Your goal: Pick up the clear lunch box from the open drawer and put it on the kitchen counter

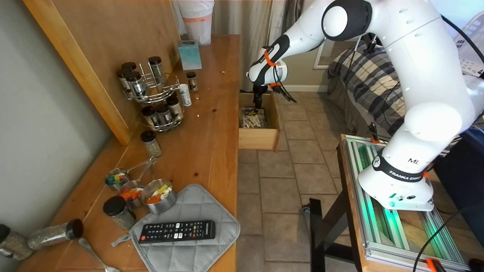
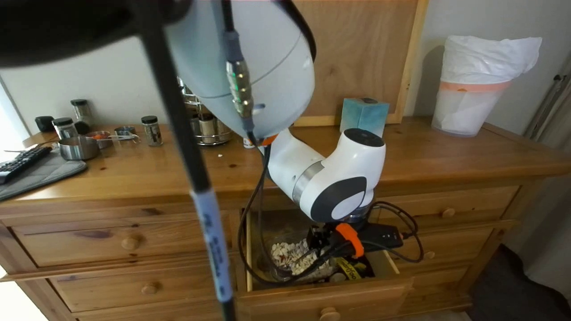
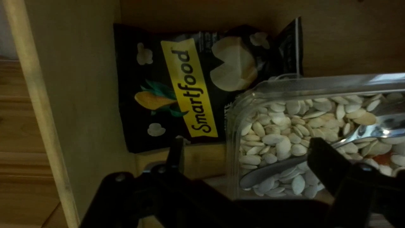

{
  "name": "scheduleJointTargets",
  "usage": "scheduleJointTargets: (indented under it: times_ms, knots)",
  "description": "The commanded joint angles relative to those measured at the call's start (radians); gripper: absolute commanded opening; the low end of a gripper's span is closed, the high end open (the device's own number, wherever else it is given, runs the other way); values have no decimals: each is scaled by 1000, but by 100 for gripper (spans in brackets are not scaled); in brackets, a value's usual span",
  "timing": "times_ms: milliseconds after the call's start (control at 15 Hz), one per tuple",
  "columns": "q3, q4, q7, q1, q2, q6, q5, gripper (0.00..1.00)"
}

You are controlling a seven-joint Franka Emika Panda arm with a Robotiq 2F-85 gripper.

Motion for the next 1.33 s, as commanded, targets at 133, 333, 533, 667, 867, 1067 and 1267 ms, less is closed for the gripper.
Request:
scheduleJointTargets:
  times_ms: [133, 333, 533, 667, 867, 1067, 1267]
  knots:
    - [33, 161, -6, -20, 132, -23, -49, 100]
    - [43, 205, -2, -21, 169, -24, -59, 74]
    - [52, 234, -6, -26, 187, -33, -61, 53]
    - [55, 248, -5, -29, 190, -53, -58, 38]
    - [58, 259, -6, -33, 189, -88, -52, 18]
    - [59, 270, -6, -33, 188, -123, -49, 5]
    - [57, 271, -3, -32, 179, -158, -46, 2]
